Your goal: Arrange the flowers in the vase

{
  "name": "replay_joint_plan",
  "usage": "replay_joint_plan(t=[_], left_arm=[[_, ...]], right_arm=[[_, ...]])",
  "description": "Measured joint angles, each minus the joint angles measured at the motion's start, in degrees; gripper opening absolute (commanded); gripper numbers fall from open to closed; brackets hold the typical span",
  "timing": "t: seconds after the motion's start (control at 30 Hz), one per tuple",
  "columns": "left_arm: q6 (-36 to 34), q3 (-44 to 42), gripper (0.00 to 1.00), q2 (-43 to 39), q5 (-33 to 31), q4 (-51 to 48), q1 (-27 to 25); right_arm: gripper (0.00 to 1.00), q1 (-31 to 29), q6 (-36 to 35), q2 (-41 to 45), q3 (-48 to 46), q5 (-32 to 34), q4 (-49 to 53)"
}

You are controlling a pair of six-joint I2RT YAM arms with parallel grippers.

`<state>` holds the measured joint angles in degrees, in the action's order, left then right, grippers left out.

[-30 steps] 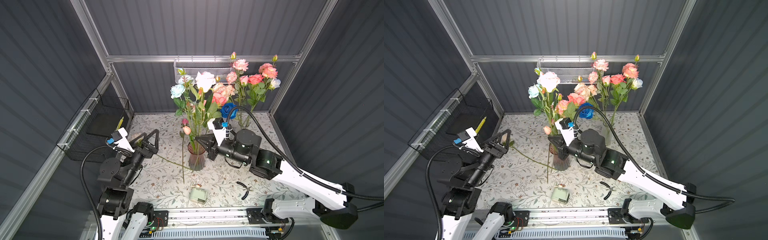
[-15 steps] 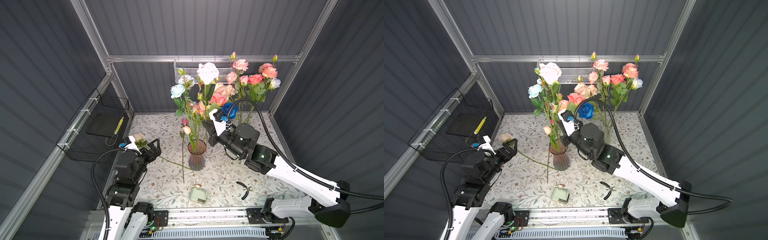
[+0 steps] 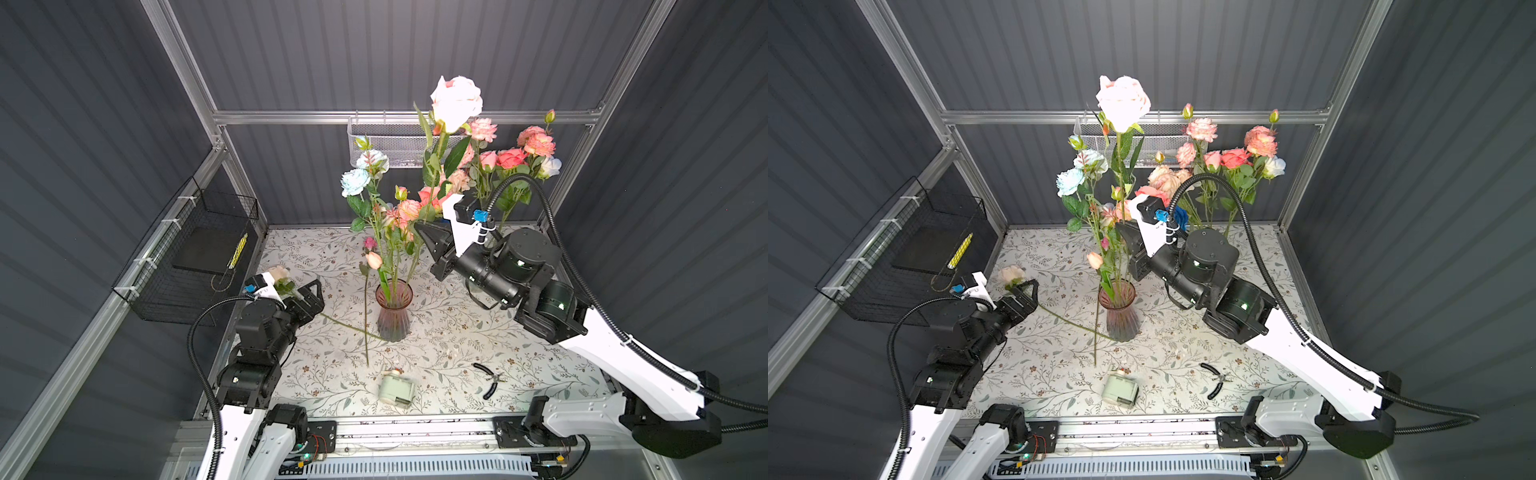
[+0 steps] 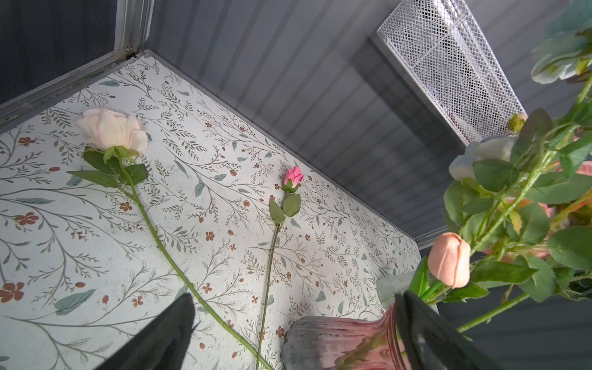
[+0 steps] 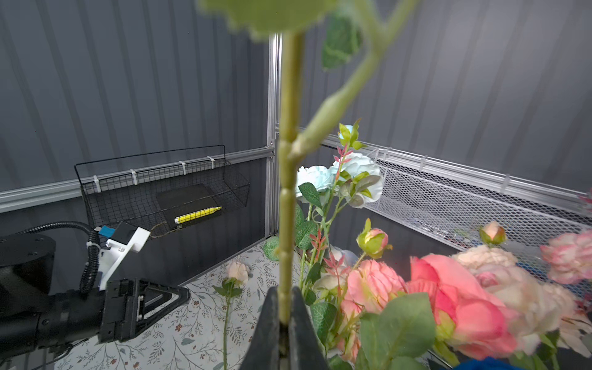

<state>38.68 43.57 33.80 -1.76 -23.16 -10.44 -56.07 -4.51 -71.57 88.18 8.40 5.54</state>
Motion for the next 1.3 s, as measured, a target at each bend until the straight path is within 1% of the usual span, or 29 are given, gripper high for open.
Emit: replay_joint_plan(t=[0.23,0.43,0.47,0.5,0.53,0.6,0.67,0.73,0.87,1.07,1.17,1.2,1.3], left_arm=[[-0.2,0.0,1.0,0.1,0.1,-0.1,0.0],[-0.2,0.0,1.0,-0.1,0.0,-0.5,0.0],[-0.2,0.0,1.0,-0.2,0.0,-0.6,0.0],[-0.4,0.0,1.0,-0.3,0.0,-0.7,0.0],[-0.4,0.0,1.0,-0.4,0.0,-0.9,0.0],[-0.6,-0.1,1.0,-0.4,0.0,-1.2,0.0],[-0.6,-0.2,1.0,-0.4,0.0,-1.3,0.0],[-0.6,-0.4,1.0,-0.2,0.0,-1.3,0.0],[-0.6,-1.1,1.0,1.0,0.0,-1.3,0.0],[-0.5,-2.7,0.98,4.0,-0.7,-1.2,0.0],[-0.2,-3.0,0.9,8.2,-1.7,-1.1,0.0],[0.0,-2.9,0.85,10.8,-2.3,-0.9,0.0],[0.9,-2.9,0.79,19.6,-3.7,-0.2,0.4]], right_arm=[[0.0,0.1,-0.3,-5.8,-0.1,-0.2,-1.1],[0.0,0.4,0.1,-7.7,-7.8,-0.1,-4.1],[0.05,0.4,0.5,-7.7,-9.5,-0.1,-4.7],[0.12,0.4,1.0,-7.7,-11.0,-0.1,-5.2],[0.19,0.4,1.6,-7.7,-12.4,-0.1,-5.7],[0.39,0.5,3.4,-7.6,-15.8,-0.2,-6.8],[0.53,0.5,5.5,-7.2,-19.3,-0.3,-7.6],[0.59,0.5,7.6,-5.8,-23.0,-0.4,-8.0],[0.66,0.5,11.4,-0.8,-29.7,-0.8,-9.0],[0.68,0.0,15.8,9.1,-36.5,-1.4,-11.8],[0.68,-0.4,17.2,13.0,-38.6,-1.6,-12.5],[0.68,-0.5,17.6,14.0,-39.1,-1.6,-12.8],[0.68,-0.8,18.3,15.9,-40.4,-1.5,-12.9]])
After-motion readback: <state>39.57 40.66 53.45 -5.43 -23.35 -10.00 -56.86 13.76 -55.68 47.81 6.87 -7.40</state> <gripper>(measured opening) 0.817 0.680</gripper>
